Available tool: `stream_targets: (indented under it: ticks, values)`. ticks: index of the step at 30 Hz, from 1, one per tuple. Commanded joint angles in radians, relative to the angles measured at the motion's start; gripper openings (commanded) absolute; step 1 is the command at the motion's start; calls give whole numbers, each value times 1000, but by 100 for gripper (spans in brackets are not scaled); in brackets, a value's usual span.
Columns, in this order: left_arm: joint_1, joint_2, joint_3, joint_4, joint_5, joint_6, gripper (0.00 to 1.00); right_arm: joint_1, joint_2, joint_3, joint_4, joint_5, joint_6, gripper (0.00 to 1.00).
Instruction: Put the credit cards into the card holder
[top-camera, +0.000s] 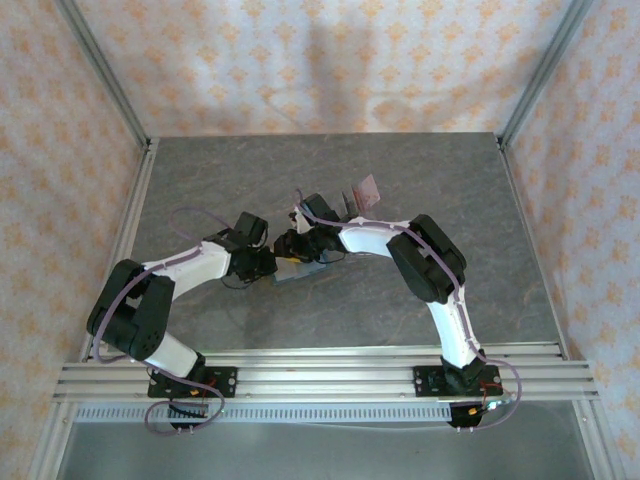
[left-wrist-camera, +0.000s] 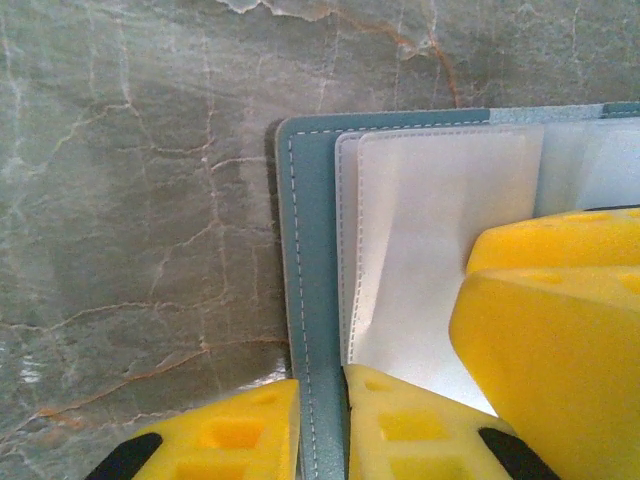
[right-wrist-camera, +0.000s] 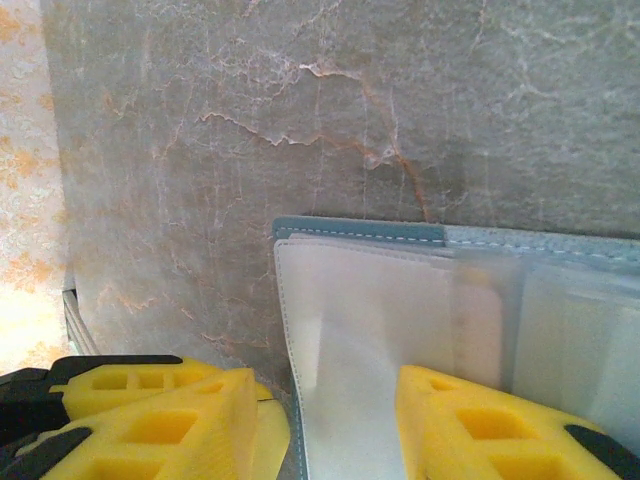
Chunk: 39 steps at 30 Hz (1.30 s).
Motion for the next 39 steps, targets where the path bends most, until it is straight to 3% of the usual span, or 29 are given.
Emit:
stream_targets:
  ticks: [1, 16, 28, 34, 39]
  values:
    - [-37, -17, -31, 88, 37, -23, 19, 9, 52, 14, 9, 5, 20, 43]
    - [-88, -7, -87, 63, -97, -38, 18, 7, 49, 13, 18, -12, 27, 43]
    - [-99, 0, -111, 59, -112, -25, 18, -11, 40, 143, -74, 9, -10, 43]
    - [-98, 30, -103, 66, -104, -8, 17, -50, -8, 240, -144, 94, -44, 43]
    - [-99, 35, -96, 69, -99, 6, 17, -117, -132, 207, -192, 246, -68, 47]
